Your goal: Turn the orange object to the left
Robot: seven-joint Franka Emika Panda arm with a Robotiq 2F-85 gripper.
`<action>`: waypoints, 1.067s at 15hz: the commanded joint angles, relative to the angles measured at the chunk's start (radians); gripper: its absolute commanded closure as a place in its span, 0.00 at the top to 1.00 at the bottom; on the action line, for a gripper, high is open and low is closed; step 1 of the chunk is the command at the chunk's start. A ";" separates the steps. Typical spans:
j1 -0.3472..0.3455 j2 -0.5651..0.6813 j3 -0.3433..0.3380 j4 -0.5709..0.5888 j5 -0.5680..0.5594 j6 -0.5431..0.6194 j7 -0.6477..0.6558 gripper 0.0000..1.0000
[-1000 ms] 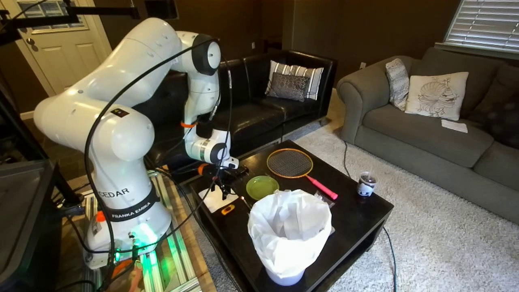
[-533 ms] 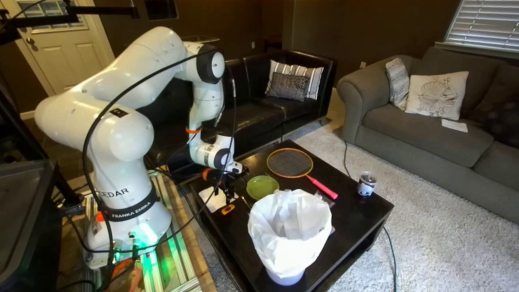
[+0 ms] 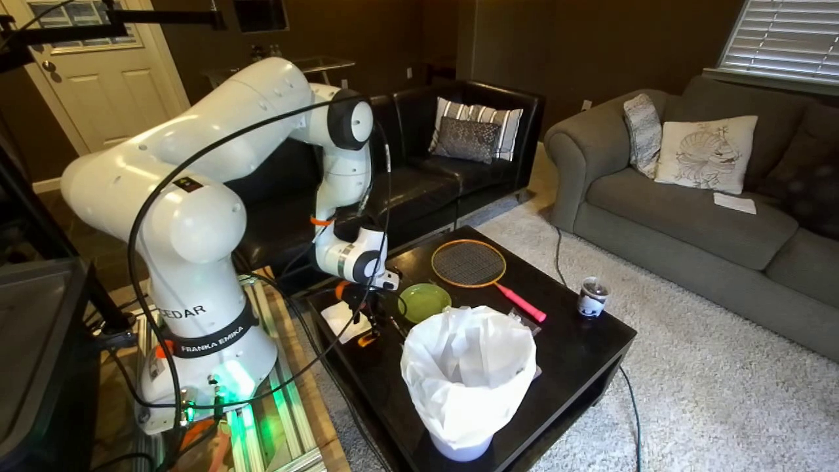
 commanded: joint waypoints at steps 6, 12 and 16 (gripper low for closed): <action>-0.025 0.073 -0.001 0.079 0.022 -0.001 -0.024 1.00; -0.024 0.082 -0.003 0.088 0.022 -0.001 -0.022 0.56; -0.024 0.073 -0.005 0.078 0.022 0.002 -0.022 0.76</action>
